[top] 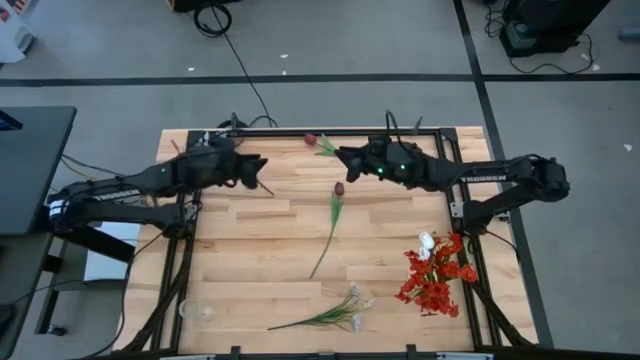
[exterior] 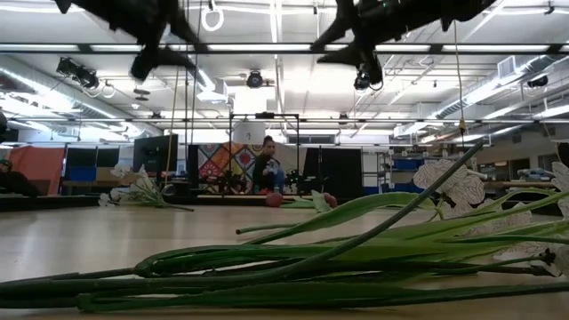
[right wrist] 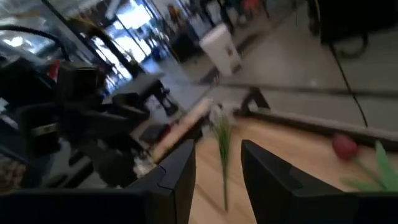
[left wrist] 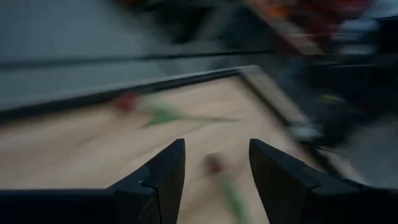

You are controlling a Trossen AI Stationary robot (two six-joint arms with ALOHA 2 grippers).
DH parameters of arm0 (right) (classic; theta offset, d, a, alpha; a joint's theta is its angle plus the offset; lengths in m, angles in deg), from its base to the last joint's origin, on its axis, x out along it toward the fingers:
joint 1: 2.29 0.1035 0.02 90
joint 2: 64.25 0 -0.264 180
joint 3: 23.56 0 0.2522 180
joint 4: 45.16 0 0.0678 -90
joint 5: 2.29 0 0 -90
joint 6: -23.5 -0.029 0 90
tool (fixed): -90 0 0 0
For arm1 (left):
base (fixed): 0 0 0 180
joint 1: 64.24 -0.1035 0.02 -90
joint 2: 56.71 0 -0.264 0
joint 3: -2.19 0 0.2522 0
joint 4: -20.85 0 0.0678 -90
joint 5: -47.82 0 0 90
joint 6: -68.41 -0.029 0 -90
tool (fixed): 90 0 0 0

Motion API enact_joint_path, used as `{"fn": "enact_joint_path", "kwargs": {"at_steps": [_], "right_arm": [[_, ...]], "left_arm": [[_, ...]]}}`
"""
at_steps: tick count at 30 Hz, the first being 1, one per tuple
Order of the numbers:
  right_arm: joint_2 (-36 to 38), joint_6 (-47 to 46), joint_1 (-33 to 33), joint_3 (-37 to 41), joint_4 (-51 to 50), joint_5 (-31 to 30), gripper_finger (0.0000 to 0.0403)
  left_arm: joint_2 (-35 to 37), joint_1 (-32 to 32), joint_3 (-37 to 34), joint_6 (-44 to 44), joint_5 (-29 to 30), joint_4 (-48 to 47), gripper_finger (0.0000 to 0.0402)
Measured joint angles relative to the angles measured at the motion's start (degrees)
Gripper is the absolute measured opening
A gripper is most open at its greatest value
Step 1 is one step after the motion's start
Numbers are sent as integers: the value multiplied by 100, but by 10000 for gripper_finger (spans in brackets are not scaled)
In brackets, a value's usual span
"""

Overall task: Sort flowers into vase by color
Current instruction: Put the top left white flowers into the transparent vase

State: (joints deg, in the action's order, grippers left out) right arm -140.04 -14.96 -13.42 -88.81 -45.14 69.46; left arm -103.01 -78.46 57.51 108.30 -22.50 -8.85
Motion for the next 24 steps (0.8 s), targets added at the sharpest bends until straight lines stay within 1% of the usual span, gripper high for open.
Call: {"fn": "enact_joint_path", "kwargs": {"at_steps": [3, 5, 8, 11, 13, 19, 21, 24], "right_arm": [[16, -362, -308, 0, -487, 177, 136], [26, -567, -542, 0, -786, 472, 136], [15, -683, -919, 0, -1202, 1215, 136], [-11, -788, -1235, 0, -1577, 1975, 137], [-10, -792, -1373, 0, -1707, 2341, 137], [24, -542, -1654, 0, -1728, 3366, 144], [24, -425, -1707, 0, -1734, 3545, 154], [24, -352, -1757, 0, -1732, 3639, 176]], "left_arm": [[-342, -236, 0, 1061, 549, -932, 183], [-614, -479, -2, 1845, 638, -1461, 183], [-1044, -874, -2, 2709, 655, -1749, 183], [-1551, -1327, -2, 3049, 640, -1771, 183], [-1962, -1659, 0, 3212, 459, -1779, 183], [-3012, -2495, 0, 3429, -536, -1804, 183], [-3238, -2666, 0, 3627, -745, -1778, 183], [-3428, -2811, 0, 3730, -787, -1699, 183]]}}
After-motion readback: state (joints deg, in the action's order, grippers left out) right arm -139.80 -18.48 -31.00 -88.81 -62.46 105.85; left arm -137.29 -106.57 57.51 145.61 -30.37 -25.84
